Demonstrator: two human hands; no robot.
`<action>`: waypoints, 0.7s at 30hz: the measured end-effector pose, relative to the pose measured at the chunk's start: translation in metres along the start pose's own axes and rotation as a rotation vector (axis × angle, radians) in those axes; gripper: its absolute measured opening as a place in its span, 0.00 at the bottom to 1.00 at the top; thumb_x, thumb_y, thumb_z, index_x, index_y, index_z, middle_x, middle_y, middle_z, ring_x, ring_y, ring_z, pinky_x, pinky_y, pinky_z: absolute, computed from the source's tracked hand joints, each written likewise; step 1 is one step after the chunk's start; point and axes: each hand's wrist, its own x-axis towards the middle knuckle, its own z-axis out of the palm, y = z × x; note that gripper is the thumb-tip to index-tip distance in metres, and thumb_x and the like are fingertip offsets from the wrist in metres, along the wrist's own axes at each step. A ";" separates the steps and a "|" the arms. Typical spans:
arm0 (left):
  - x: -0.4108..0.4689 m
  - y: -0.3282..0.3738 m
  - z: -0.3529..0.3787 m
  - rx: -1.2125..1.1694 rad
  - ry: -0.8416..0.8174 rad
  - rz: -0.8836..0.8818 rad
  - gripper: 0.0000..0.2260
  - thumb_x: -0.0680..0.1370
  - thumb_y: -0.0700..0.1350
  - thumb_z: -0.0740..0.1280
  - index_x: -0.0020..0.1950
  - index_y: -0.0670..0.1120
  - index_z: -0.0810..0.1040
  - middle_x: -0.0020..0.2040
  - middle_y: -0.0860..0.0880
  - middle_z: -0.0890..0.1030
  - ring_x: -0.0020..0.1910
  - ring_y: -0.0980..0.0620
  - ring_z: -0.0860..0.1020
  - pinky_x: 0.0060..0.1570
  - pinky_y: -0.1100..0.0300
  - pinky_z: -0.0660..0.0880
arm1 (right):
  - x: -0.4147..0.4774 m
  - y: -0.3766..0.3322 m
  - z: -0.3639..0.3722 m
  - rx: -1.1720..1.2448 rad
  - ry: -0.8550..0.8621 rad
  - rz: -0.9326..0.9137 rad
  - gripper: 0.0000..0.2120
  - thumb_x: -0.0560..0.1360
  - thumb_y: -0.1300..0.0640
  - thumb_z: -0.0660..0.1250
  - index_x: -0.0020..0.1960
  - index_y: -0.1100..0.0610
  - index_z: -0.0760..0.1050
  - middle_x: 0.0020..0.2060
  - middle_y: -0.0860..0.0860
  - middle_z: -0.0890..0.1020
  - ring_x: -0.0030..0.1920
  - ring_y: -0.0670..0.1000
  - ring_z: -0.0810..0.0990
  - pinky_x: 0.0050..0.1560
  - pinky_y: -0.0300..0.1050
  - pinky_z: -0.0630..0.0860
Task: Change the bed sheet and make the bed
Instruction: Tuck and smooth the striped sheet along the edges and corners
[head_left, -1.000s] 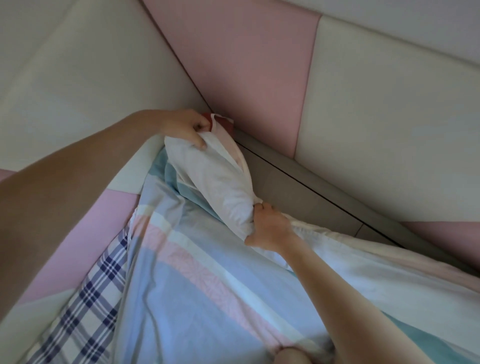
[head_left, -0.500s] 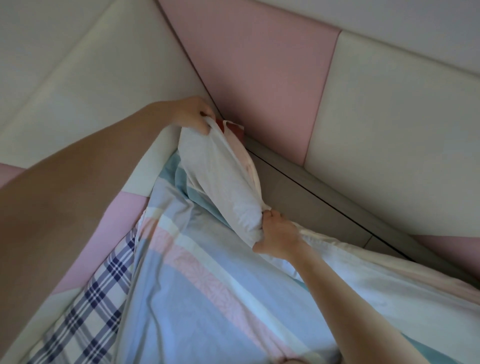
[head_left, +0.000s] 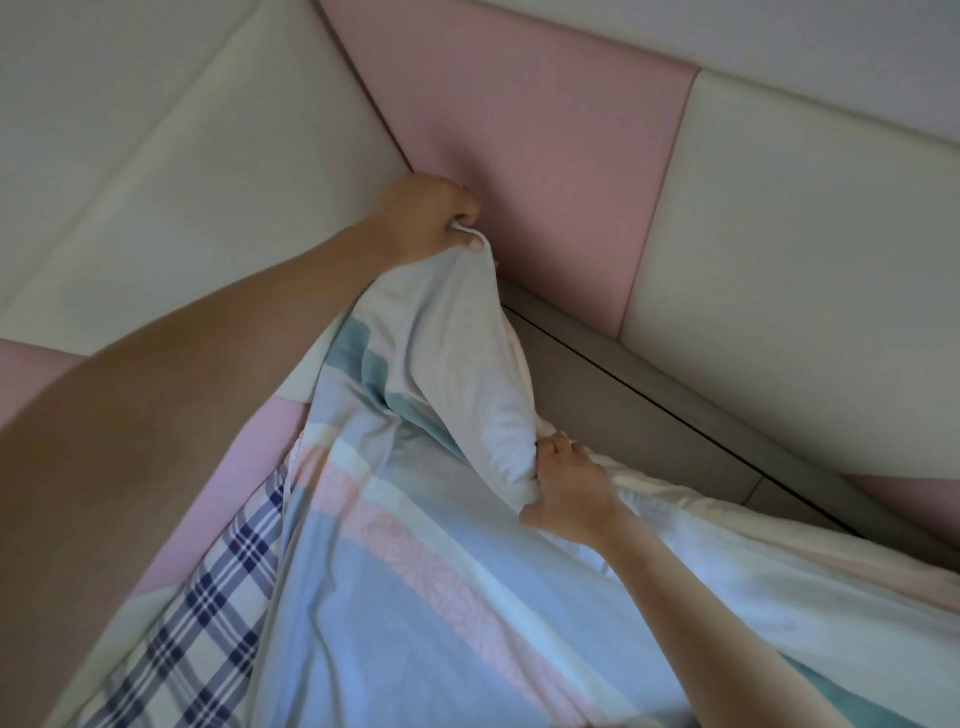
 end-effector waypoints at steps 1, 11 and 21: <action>0.002 0.001 0.008 0.029 0.054 0.010 0.15 0.75 0.52 0.69 0.37 0.46 0.66 0.38 0.44 0.75 0.40 0.43 0.74 0.41 0.56 0.63 | -0.001 0.000 0.002 -0.006 0.017 -0.002 0.36 0.69 0.50 0.70 0.71 0.60 0.59 0.66 0.55 0.66 0.65 0.56 0.67 0.60 0.47 0.70; 0.015 0.012 0.076 0.035 0.236 -0.429 0.19 0.77 0.49 0.64 0.65 0.43 0.70 0.64 0.43 0.73 0.62 0.42 0.72 0.56 0.50 0.67 | -0.002 0.001 0.010 -0.010 0.009 -0.024 0.31 0.70 0.52 0.67 0.69 0.59 0.60 0.64 0.53 0.67 0.63 0.55 0.68 0.57 0.45 0.69; -0.107 0.014 0.083 0.160 0.087 0.807 0.30 0.66 0.33 0.65 0.68 0.42 0.67 0.67 0.43 0.69 0.64 0.43 0.70 0.67 0.48 0.62 | 0.006 0.010 0.004 0.147 -0.053 -0.013 0.31 0.69 0.54 0.69 0.68 0.60 0.61 0.63 0.54 0.67 0.63 0.56 0.68 0.60 0.46 0.68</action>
